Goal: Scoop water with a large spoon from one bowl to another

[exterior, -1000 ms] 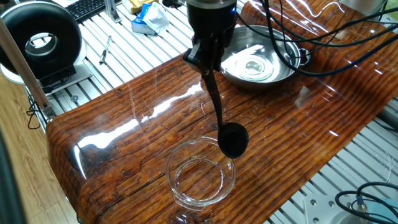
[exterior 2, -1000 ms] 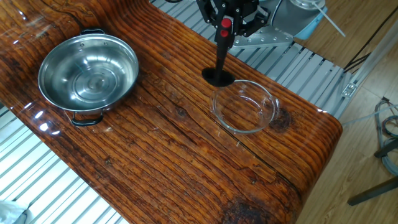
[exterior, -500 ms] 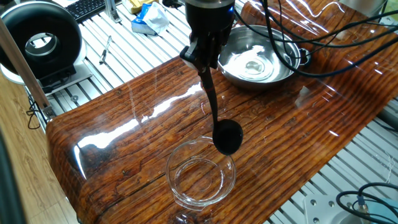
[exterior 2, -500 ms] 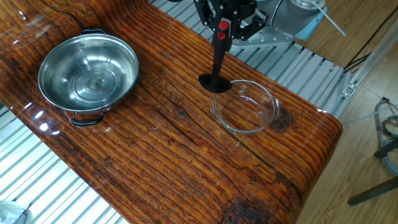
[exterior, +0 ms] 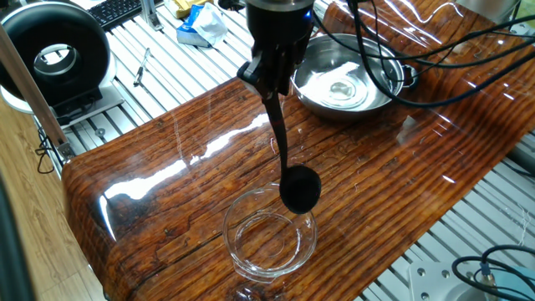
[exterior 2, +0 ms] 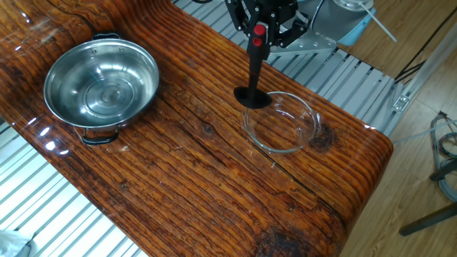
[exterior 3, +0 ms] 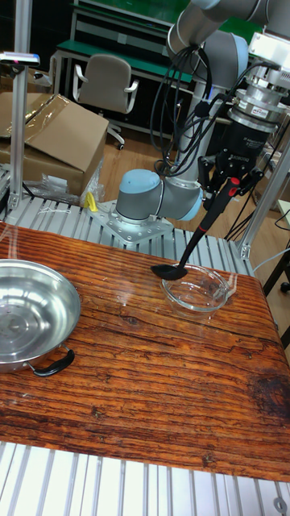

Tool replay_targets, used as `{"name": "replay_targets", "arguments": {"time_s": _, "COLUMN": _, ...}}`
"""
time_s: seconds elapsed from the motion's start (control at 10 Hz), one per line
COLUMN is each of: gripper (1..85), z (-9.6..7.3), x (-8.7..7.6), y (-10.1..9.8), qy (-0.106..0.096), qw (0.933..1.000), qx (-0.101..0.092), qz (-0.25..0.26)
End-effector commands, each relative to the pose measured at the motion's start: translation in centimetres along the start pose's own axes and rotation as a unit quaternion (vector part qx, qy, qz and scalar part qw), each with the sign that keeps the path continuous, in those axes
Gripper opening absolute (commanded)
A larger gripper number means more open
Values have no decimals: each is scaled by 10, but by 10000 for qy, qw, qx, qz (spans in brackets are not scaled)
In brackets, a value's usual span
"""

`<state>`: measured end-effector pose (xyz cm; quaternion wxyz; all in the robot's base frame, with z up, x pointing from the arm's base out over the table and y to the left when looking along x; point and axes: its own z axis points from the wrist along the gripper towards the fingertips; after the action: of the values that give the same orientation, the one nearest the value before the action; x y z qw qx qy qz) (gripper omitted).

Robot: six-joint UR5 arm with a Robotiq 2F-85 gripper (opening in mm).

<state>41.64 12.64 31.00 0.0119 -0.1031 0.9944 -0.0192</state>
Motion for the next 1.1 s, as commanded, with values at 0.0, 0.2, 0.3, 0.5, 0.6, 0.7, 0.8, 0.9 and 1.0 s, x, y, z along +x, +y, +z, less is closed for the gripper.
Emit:
{"name": "replay_targets", "arguments": {"time_s": 0.0, "gripper": 10, "z": 0, "x": -6, "y": 15, "qy": 9, "qw": 9998, "qx": -164, "qz": 109}}
{"name": "replay_targets", "arguments": {"time_s": 0.2, "gripper": 10, "z": -4, "x": -14, "y": 32, "qy": 5, "qw": 9996, "qx": -187, "qz": 233}}
{"name": "replay_targets", "arguments": {"time_s": 0.3, "gripper": 10, "z": -5, "x": -18, "y": 40, "qy": -4, "qw": 9994, "qx": -201, "qz": 279}}
{"name": "replay_targets", "arguments": {"time_s": 0.5, "gripper": 10, "z": -3, "x": -26, "y": 53, "qy": -47, "qw": 9988, "qx": -356, "qz": 337}}
{"name": "replay_targets", "arguments": {"time_s": 0.6, "gripper": 10, "z": -1, "x": -32, "y": 60, "qy": -108, "qw": 9982, "qx": -486, "qz": 342}}
{"name": "replay_targets", "arguments": {"time_s": 0.7, "gripper": 10, "z": -1, "x": -36, "y": 67, "qy": -156, "qw": 9973, "qx": -625, "qz": 347}}
{"name": "replay_targets", "arguments": {"time_s": 0.8, "gripper": 10, "z": -1, "x": -39, "y": 73, "qy": -194, "qw": 9963, "qx": -758, "qz": 360}}
{"name": "replay_targets", "arguments": {"time_s": 0.9, "gripper": 10, "z": -1, "x": -40, "y": 75, "qy": -205, "qw": 9958, "qx": -818, "qz": 354}}
{"name": "replay_targets", "arguments": {"time_s": 1.0, "gripper": 10, "z": 1, "x": -42, "y": 75, "qy": -223, "qw": 9956, "qx": -853, "qz": 303}}
